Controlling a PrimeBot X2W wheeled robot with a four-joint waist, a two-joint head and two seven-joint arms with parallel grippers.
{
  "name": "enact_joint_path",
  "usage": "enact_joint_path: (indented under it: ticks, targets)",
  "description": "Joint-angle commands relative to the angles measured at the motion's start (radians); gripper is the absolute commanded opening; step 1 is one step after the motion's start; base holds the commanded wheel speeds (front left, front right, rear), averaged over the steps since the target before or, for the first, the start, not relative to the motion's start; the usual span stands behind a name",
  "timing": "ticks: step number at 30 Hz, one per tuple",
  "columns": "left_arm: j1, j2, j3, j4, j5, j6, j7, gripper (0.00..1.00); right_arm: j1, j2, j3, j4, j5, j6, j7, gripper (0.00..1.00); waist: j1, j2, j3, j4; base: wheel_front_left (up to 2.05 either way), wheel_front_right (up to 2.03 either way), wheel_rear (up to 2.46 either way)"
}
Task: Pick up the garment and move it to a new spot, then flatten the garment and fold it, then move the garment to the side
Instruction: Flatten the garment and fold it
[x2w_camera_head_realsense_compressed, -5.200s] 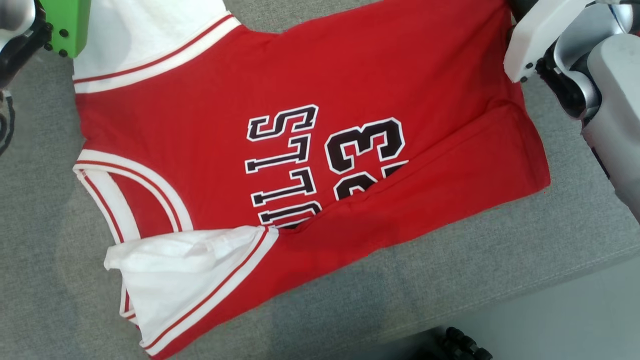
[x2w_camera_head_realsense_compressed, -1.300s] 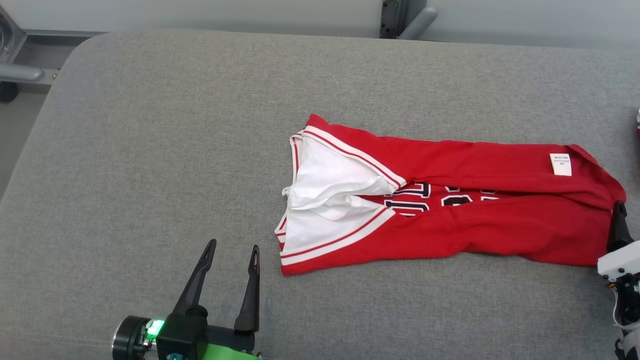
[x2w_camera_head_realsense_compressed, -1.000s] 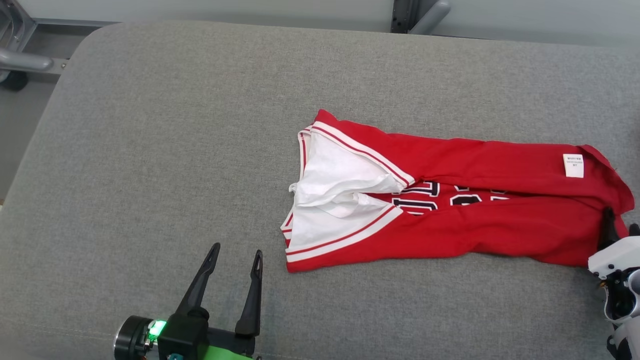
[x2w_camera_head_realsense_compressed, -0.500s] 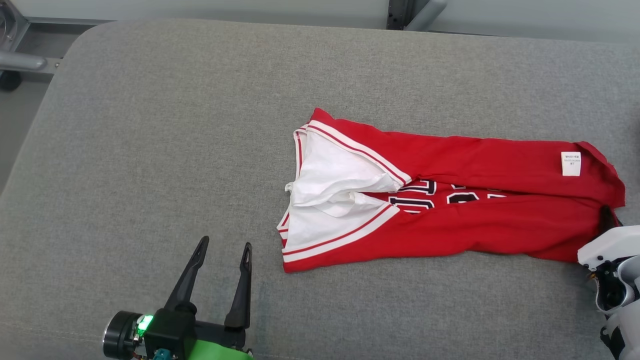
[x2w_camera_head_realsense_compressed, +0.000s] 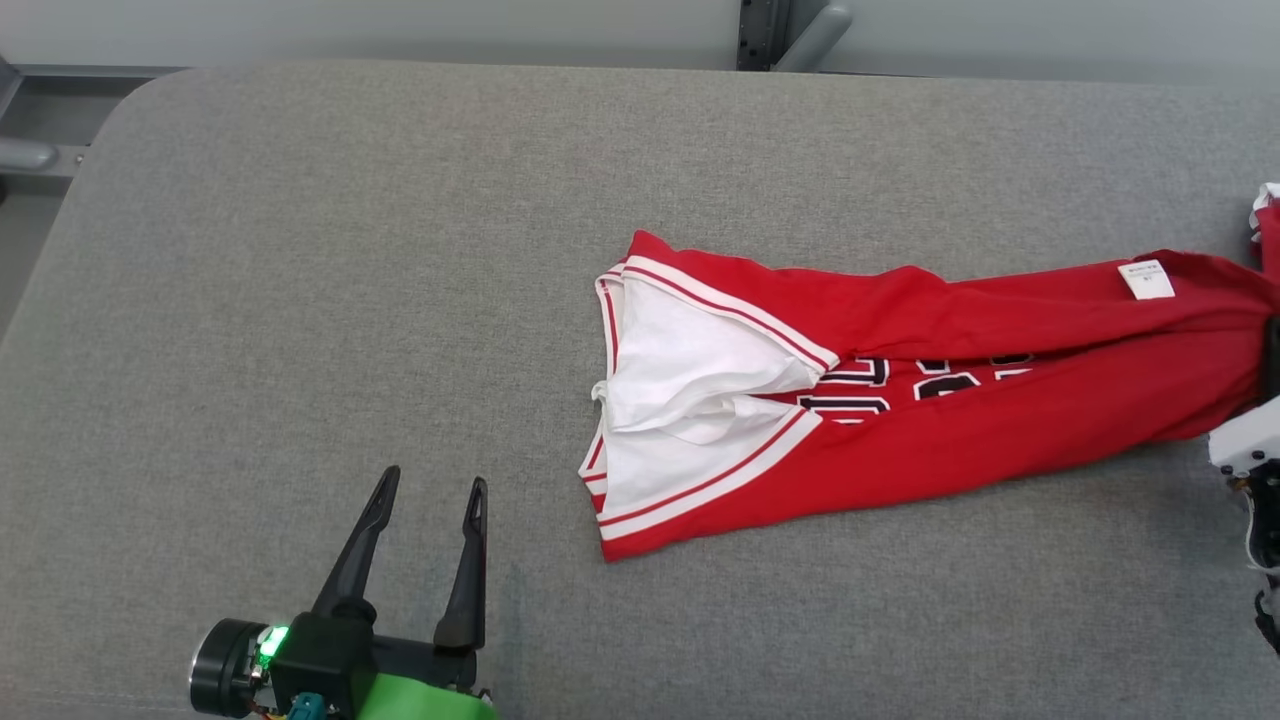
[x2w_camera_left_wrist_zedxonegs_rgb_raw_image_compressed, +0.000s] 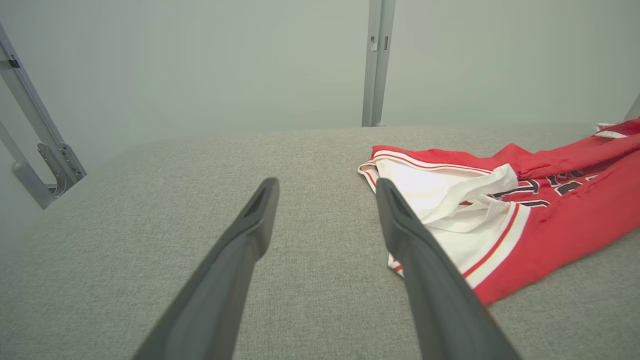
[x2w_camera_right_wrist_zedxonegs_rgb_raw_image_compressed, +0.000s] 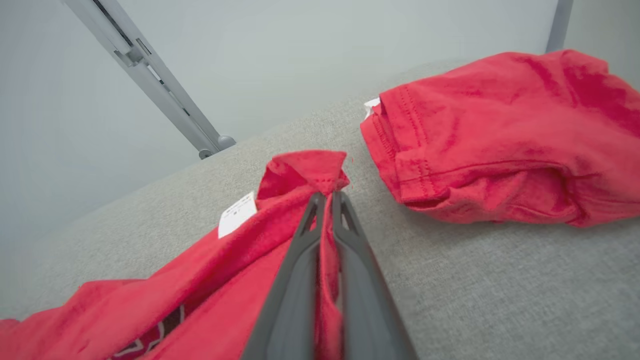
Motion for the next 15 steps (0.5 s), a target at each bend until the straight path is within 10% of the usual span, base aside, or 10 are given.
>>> enact_joint_path:
  ticks: [1, 15]
  targets:
    - [0.011, -0.004, 0.008, -0.002, 0.009, -0.002, -0.003, 1.0, 0.013, 0.001, 0.013, -0.038, 0.012, -0.002, 0.007, 0.0, 0.0, -0.0001, -0.001, -0.007, 0.0, 0.0, 0.0]
    - [0.001, -0.019, 0.023, 0.014, 0.026, -0.033, -0.003, 1.0, -0.012, 0.141, 0.181, -0.385, -0.068, -0.001, 0.112, 0.0, 0.0, -0.0001, -0.011, 0.029, 0.0, 0.0, 0.0]
